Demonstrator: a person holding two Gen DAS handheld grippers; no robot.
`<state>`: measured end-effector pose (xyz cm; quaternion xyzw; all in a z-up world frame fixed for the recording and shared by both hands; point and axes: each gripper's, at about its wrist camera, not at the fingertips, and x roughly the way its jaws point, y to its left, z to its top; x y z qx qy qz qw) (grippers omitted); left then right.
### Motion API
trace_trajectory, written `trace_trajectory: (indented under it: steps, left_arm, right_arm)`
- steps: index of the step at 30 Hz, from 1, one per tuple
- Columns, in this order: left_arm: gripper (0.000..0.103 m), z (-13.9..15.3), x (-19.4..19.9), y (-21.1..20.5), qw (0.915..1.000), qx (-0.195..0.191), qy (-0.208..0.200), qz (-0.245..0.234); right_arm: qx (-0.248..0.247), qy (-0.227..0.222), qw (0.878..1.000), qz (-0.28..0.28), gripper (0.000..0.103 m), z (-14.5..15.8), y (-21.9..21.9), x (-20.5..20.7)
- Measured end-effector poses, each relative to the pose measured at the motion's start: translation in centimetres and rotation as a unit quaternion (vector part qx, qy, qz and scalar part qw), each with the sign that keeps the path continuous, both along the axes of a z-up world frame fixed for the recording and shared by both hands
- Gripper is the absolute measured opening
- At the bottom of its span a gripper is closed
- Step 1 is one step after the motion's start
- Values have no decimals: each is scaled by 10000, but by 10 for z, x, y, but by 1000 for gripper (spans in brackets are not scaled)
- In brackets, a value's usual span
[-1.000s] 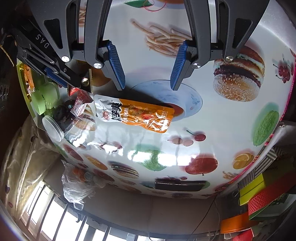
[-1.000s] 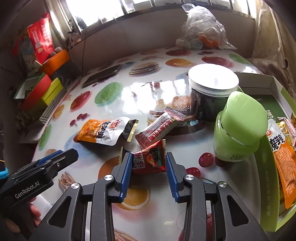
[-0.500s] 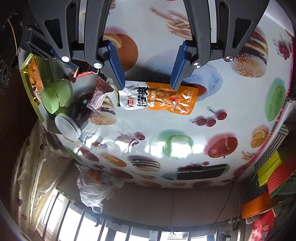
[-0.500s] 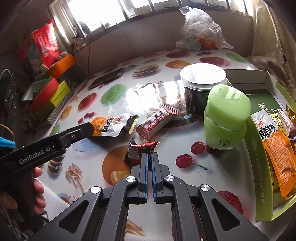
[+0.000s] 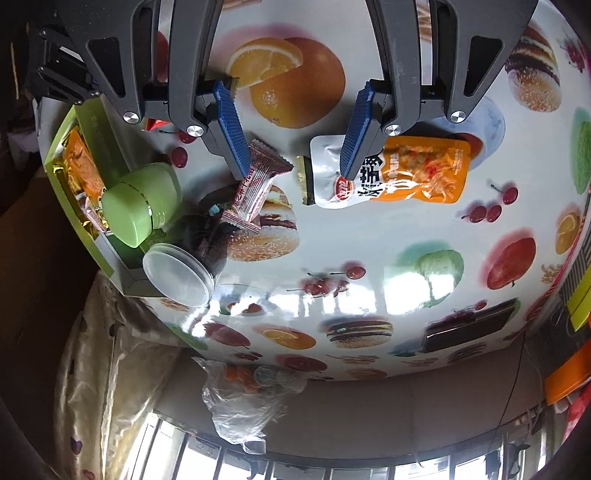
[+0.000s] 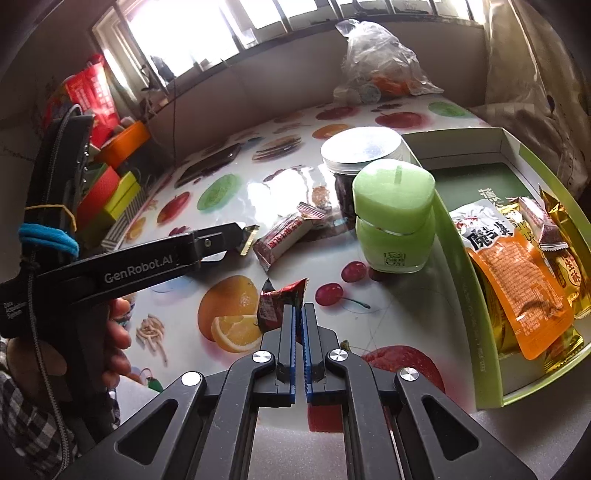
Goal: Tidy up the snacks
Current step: 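Close the right gripper on a small red packet while the left grasps another nougat bar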
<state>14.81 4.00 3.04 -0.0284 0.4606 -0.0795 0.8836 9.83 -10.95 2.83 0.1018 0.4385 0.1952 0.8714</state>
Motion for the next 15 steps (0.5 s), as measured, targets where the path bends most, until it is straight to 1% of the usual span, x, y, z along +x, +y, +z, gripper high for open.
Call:
trace_trajectory:
  steps: [5, 7, 12, 15]
  left_arm:
    - [52, 1, 7, -17, 9994, 55, -7, -327]
    - [52, -2, 10, -22, 9993, 136, 8, -358]
    - [52, -9, 18, -30, 9987, 152, 78, -476]
    - [52, -11, 18, -35, 9981, 168, 35, -593]
  right_arm:
    - [53, 77, 9999, -100, 4, -3, -11, -4]
    - [67, 98, 9998, -141, 4, -4, -16, -6]
    - [90, 102, 9997, -216, 4, -3, -23, -9]
    - [108, 117, 9996, -220, 4, -4, -24, -9]
